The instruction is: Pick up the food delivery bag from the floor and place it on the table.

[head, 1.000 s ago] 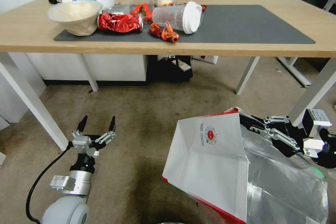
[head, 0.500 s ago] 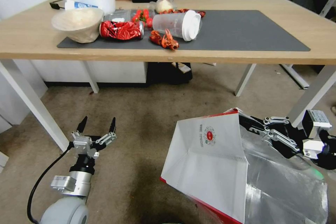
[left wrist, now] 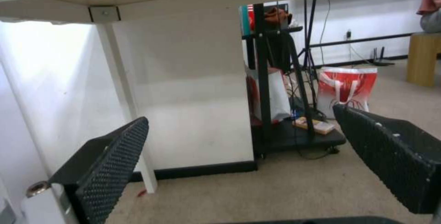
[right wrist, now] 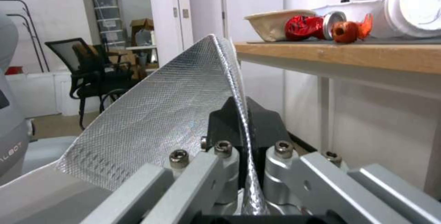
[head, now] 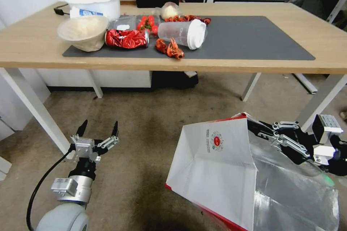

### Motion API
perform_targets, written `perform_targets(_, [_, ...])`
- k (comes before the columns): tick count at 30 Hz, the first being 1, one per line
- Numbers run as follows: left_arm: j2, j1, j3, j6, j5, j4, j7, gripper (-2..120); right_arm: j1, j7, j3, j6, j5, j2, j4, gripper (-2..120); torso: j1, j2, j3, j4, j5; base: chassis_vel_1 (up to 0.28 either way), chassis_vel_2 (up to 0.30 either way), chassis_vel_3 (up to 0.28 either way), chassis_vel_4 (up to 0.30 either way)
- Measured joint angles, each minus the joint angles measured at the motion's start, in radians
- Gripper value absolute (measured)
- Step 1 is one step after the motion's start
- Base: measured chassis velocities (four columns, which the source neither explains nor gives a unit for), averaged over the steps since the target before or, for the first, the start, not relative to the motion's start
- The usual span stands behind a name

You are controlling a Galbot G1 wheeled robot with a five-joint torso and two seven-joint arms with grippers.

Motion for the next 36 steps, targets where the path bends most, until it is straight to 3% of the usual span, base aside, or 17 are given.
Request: perform_targets(36, [-0.005, 0.010, -0.001, -0.025, 0.013, 0.011, 0.011, 100, -0.007, -0.010, -0.021, -0.005, 0.006, 0.027, 0.034, 0, 0.042, 0.142, 0.101, 0.0000, 0.0001, 0.000, 0.000, 0.000, 0.000])
